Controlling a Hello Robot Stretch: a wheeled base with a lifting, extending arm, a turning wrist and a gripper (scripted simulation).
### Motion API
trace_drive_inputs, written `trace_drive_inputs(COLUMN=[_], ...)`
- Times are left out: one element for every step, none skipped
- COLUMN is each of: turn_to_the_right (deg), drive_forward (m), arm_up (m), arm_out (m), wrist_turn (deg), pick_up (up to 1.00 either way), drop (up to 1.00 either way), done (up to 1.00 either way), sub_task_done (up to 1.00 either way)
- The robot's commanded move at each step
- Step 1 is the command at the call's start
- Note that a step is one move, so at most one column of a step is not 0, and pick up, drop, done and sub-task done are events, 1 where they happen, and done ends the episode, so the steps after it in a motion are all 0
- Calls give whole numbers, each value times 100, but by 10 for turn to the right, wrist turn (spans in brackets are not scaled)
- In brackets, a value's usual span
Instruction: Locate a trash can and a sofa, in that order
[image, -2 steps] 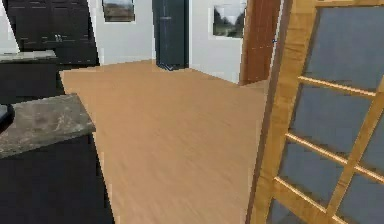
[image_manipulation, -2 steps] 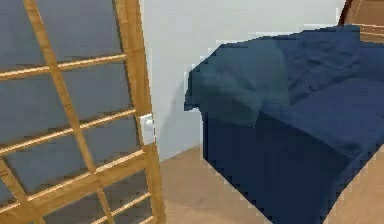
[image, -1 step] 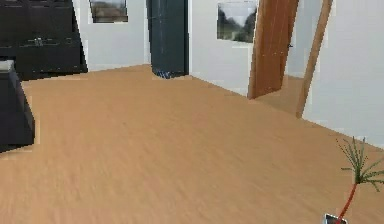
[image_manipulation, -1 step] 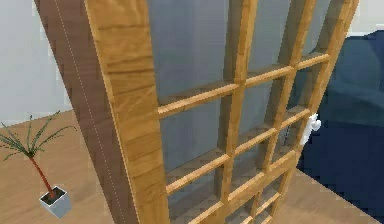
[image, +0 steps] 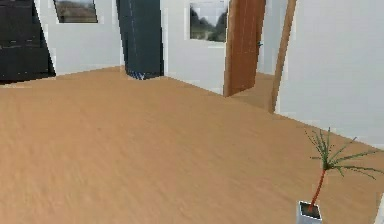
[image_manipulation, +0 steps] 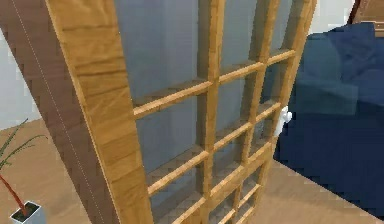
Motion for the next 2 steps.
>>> trace_drive_inputs(turn_to_the_right=[0,180], drive_forward=[45,0], arm_up=[0,0], arm_out=[0,0], wrist_turn=[0,0], pick_up=[0,0], drop=[0,0], done=[0,0], sub_task_done=[0,0])
